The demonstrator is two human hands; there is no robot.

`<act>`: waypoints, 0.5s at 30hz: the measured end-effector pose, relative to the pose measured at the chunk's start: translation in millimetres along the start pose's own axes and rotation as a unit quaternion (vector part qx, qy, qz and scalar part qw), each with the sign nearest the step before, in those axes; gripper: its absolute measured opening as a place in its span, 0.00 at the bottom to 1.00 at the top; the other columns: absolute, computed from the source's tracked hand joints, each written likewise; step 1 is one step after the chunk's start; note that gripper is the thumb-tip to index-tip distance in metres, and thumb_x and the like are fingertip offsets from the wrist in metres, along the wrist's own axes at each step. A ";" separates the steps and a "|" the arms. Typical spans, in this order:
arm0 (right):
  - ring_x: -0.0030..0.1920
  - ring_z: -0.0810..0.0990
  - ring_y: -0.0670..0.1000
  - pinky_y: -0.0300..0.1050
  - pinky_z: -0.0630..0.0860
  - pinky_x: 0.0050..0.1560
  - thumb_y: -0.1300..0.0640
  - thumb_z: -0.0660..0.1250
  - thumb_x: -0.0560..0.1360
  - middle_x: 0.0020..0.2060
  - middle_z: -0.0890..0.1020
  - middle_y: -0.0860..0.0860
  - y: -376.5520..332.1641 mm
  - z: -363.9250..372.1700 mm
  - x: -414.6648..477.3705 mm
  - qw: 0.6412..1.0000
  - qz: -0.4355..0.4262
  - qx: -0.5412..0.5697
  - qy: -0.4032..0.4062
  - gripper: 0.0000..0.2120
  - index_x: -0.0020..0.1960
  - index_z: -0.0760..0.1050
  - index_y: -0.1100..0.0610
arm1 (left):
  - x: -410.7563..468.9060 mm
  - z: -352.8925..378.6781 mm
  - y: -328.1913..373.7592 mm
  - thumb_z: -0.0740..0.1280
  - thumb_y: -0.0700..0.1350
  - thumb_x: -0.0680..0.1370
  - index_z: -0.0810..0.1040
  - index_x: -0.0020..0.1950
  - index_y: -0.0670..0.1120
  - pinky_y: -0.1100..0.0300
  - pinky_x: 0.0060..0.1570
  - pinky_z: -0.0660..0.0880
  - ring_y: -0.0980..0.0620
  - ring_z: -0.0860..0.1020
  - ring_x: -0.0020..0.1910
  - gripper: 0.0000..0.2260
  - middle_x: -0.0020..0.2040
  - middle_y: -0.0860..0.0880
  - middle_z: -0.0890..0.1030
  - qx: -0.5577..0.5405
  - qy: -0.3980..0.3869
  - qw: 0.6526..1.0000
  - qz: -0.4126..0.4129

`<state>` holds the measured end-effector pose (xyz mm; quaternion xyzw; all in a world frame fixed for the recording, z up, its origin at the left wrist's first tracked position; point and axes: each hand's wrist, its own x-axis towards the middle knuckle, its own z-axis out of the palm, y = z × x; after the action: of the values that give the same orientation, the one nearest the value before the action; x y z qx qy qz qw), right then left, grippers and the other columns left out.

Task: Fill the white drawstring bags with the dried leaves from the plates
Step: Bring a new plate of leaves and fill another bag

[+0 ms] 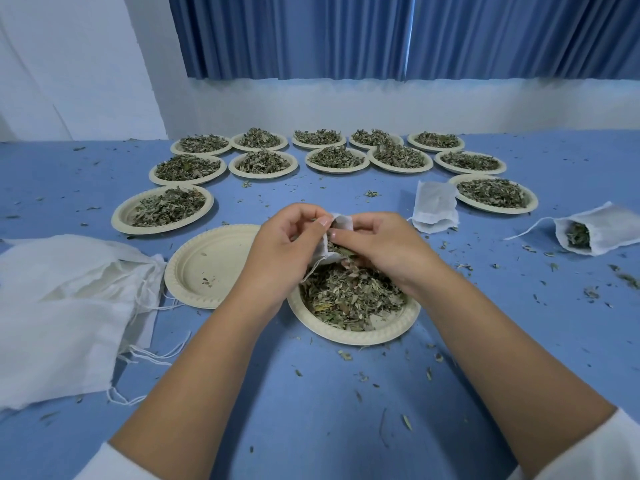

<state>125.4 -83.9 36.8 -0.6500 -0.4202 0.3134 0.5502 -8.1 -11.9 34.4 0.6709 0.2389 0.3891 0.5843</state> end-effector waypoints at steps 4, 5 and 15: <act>0.40 0.83 0.45 0.35 0.78 0.43 0.57 0.75 0.72 0.41 0.87 0.51 3.6 -0.9 1.7 1.000 -0.011 -0.013 0.019 0.04 0.46 0.84 0.55 | -0.3 0.0 -1.4 0.67 0.42 0.80 0.79 0.46 0.46 0.71 0.25 0.65 0.60 0.67 0.23 0.04 0.28 0.54 0.73 0.041 -0.002 0.999 0.013; 0.40 0.83 0.44 0.35 0.78 0.43 0.56 0.75 0.72 0.40 0.87 0.51 4.2 -1.0 2.0 1.000 -0.015 -0.017 0.020 0.03 0.46 0.84 0.54 | -0.6 0.1 -1.7 0.67 0.42 0.79 0.80 0.46 0.47 0.70 0.27 0.66 0.60 0.68 0.24 0.04 0.29 0.55 0.73 0.059 0.001 0.998 0.019; 0.27 0.71 0.42 0.36 0.68 0.30 0.61 0.75 0.69 0.27 0.76 0.47 8.7 3.0 6.8 0.988 -0.014 -0.120 0.098 0.06 0.37 0.79 0.58 | -7.3 7.7 -1.4 0.68 0.43 0.79 0.81 0.46 0.49 0.69 0.37 0.71 0.61 0.73 0.32 0.03 0.38 0.55 0.78 0.139 -0.053 0.988 0.052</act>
<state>127.6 -76.8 28.1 -0.7329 -0.4082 0.1875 0.5110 -6.0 -22.0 31.2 0.7767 0.2238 0.3463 0.4761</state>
